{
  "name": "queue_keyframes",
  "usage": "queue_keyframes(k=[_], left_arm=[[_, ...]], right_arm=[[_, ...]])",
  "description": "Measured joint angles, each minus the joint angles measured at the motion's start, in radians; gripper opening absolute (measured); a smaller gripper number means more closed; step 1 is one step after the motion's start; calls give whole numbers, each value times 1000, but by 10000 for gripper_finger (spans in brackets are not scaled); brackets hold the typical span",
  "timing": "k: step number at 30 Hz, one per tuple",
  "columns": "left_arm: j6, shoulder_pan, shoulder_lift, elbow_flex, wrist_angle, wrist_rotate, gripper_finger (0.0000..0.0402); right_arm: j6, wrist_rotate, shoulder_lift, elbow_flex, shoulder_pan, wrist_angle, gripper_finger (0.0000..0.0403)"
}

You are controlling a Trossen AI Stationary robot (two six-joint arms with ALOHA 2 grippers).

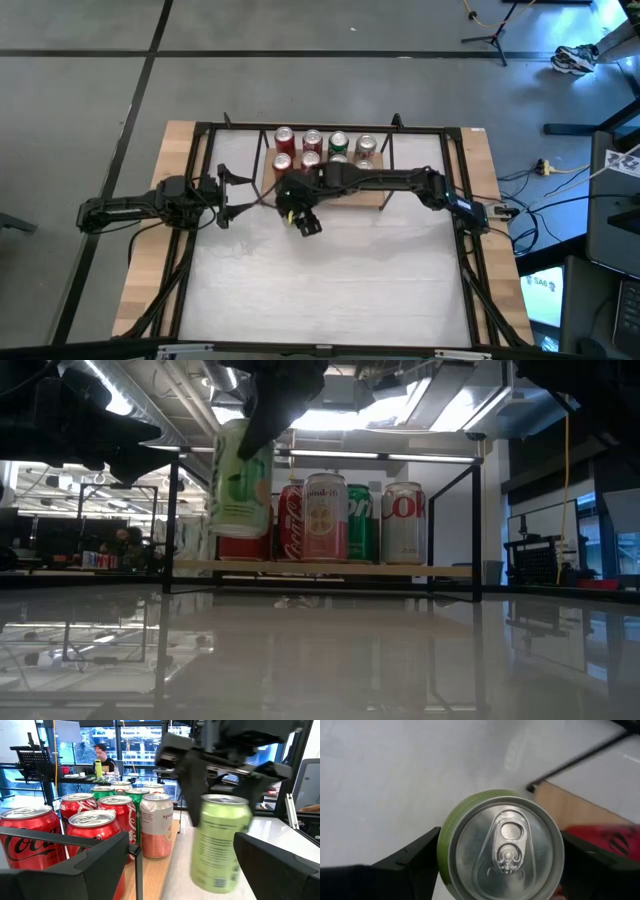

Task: Place canned beverage on shelf
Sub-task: Put the light green soda can on the shelf

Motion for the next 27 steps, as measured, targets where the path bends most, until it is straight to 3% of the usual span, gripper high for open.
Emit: queue_keyframes(k=[17,27], left_arm=[[0,0,0,0,0,0,350],[0,0,0,0,0,0,350]], right_arm=[[-1,0,-5,0,-169,-22,314],[-1,1,-5,-13,-178,-28,315]])
